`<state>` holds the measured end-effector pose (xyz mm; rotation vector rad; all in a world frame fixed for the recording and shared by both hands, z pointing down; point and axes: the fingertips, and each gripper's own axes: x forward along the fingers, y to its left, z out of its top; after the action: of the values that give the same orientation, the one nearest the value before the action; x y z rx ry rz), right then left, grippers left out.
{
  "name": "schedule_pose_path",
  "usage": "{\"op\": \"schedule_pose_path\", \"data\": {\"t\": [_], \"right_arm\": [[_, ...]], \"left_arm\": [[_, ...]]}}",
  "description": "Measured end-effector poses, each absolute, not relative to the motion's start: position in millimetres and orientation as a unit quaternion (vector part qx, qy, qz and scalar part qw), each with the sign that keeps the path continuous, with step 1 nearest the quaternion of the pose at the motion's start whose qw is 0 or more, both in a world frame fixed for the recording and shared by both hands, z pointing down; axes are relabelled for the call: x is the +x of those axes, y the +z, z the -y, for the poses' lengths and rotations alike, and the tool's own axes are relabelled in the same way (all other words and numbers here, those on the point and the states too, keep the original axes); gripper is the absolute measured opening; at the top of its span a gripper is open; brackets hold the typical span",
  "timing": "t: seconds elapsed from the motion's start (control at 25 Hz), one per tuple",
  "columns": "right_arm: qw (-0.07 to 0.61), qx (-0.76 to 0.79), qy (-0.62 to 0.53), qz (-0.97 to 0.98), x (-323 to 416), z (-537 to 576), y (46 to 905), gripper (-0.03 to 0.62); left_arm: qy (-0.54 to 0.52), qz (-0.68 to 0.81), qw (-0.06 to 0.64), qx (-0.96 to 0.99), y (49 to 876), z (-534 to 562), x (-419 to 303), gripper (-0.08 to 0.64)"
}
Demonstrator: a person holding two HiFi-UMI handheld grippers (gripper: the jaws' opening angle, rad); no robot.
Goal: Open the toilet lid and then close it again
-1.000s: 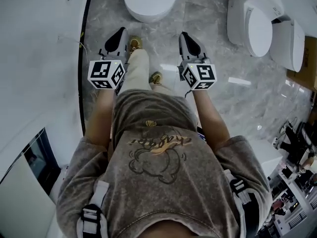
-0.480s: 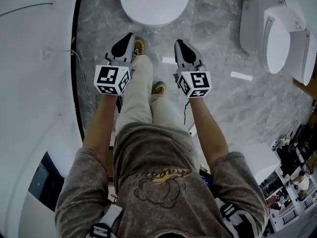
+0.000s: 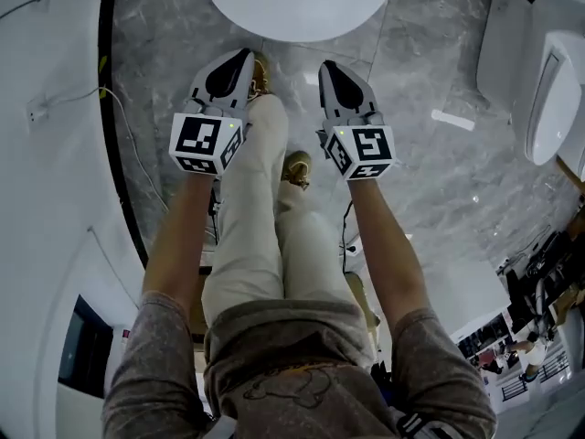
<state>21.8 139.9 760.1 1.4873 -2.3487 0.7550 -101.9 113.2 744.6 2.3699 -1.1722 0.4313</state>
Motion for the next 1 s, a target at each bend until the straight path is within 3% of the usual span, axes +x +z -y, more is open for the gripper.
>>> {"op": "schedule_pose_path", "data": {"t": [0.32, 1.0], "right_arm": [[0.137, 0.506, 0.268, 0.808, 16, -120, 816, 0.028], [0.126, 0.508, 0.265, 0.81, 15, -108, 795, 0.027]], "left_arm": [[0.171, 0.42, 0.235, 0.86, 817, -102, -94, 0.009], [0.164, 0.43, 0.243, 0.854, 796, -89, -92, 0.009]]}}
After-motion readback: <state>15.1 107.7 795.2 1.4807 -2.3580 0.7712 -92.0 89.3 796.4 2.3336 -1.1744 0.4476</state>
